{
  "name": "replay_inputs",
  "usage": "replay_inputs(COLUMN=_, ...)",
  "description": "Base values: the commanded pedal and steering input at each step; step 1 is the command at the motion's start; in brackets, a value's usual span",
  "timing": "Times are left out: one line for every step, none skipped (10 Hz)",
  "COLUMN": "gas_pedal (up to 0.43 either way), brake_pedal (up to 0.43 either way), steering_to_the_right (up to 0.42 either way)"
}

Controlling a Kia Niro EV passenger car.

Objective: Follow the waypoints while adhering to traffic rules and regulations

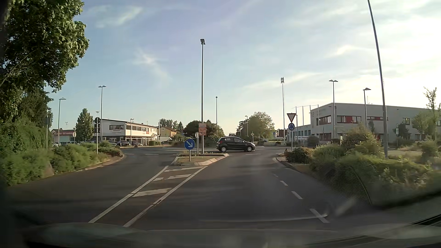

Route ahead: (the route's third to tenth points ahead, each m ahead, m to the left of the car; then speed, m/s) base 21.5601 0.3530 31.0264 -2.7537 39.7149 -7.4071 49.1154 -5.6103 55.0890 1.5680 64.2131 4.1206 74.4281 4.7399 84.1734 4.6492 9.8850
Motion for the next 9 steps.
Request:
replay_inputs(gas_pedal=0.000, brake_pedal=0.244, steering_to_the_right=0.007)
replay_inputs(gas_pedal=0.000, brake_pedal=0.244, steering_to_the_right=0.010)
replay_inputs(gas_pedal=0.000, brake_pedal=0.262, steering_to_the_right=0.012)
replay_inputs(gas_pedal=0.000, brake_pedal=0.268, steering_to_the_right=0.017)
replay_inputs(gas_pedal=0.000, brake_pedal=0.280, steering_to_the_right=0.020)
replay_inputs(gas_pedal=0.000, brake_pedal=0.287, steering_to_the_right=0.020)
replay_inputs(gas_pedal=0.000, brake_pedal=0.293, steering_to_the_right=0.020)
replay_inputs(gas_pedal=0.000, brake_pedal=0.299, steering_to_the_right=0.021)
replay_inputs(gas_pedal=0.000, brake_pedal=0.299, steering_to_the_right=0.022)
